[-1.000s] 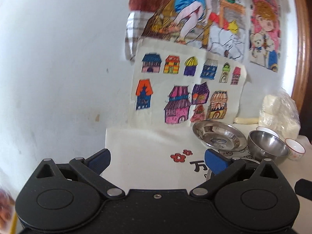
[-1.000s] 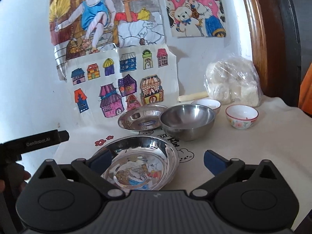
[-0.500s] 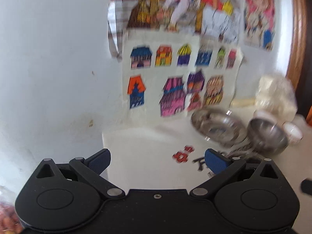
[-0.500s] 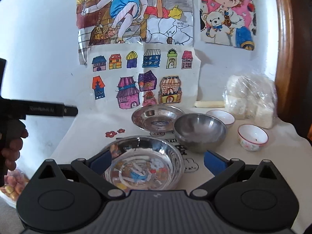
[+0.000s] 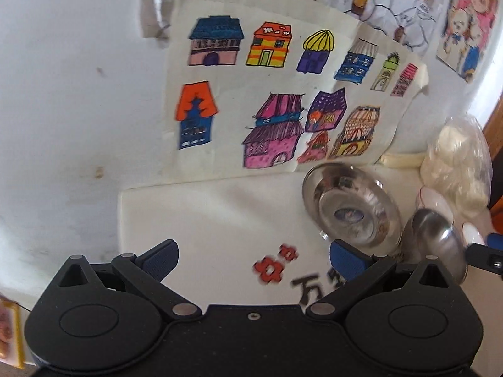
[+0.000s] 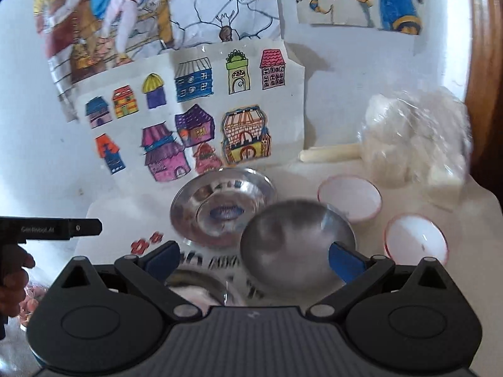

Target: Organize plates and bowls

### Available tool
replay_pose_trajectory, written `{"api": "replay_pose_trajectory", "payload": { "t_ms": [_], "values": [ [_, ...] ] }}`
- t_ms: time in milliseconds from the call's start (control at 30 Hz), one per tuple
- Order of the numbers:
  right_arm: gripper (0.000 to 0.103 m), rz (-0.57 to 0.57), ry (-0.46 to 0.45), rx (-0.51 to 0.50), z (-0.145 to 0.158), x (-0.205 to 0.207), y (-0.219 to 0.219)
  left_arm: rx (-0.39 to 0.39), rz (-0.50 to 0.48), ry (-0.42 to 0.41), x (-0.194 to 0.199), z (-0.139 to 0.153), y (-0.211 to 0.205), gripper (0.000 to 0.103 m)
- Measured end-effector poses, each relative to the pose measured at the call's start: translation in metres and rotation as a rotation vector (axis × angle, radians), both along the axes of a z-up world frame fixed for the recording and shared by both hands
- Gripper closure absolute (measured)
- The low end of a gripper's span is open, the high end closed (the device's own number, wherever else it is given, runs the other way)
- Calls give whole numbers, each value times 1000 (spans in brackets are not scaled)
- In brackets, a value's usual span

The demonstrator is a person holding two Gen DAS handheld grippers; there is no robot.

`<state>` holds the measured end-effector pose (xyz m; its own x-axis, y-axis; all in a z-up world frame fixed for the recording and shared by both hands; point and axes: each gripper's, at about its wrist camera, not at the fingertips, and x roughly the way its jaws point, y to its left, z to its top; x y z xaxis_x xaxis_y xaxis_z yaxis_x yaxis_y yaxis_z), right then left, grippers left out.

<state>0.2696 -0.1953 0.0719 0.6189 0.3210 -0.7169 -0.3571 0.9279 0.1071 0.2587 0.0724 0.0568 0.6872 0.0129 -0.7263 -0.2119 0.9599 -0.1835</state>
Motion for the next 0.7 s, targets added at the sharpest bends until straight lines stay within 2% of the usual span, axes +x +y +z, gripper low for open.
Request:
{"api": "replay_pose_trajectory", "payload": {
  "t_ms": [133, 267, 433, 533, 700],
  "values": [
    [0, 19, 52, -13, -8, 47, 11, -93, 11, 21, 27, -10, 1, 1],
    [0, 45, 103, -33, -24, 85, 21, -220, 25, 62, 48, -27, 4, 1],
    [0, 84, 117, -45, -38, 116, 34, -358, 38, 70, 62, -46, 6, 1],
    [1, 91, 146, -24, -45, 135, 39, -407, 39, 61, 64, -53, 6, 3],
    [9, 79, 189, 7, -57, 159, 43, -454, 59, 42, 64, -59, 5, 8]
  ]
}}
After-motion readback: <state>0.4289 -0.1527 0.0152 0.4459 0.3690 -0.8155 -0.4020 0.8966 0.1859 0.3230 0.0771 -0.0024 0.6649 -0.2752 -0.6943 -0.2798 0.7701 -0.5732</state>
